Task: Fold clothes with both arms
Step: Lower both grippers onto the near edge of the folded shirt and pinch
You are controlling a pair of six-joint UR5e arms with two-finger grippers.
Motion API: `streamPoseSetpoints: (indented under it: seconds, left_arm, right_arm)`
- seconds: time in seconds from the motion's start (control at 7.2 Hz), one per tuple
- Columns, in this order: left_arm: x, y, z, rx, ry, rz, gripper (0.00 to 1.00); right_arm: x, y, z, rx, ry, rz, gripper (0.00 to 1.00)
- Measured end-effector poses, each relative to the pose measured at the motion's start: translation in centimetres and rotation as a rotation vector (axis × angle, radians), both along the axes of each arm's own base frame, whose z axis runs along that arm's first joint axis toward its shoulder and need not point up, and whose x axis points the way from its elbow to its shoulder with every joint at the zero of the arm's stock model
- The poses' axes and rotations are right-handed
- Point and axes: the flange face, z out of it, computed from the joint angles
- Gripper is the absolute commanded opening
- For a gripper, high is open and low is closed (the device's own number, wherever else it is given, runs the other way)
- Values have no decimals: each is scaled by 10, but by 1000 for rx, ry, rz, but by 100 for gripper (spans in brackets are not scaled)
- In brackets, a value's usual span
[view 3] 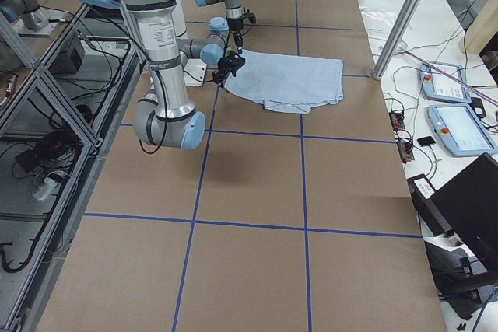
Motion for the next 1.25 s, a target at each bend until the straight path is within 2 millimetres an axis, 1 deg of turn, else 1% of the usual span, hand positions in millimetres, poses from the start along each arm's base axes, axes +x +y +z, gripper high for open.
streamPoseSetpoints:
  seconds: [0.42, 0.97, 1.25]
  left_arm:
    - [1, 1, 0, 0, -1, 2, 0]
    - [1, 1, -1, 0, -4, 3, 0]
    - [2, 1, -1, 0, -6, 3, 0]
  right_arm:
    - [-4, 0, 5, -16, 10, 15, 100]
    - [-12, 1, 16, -59, 31, 50, 100]
    - [-14, 4, 15, -63, 30, 47, 100]
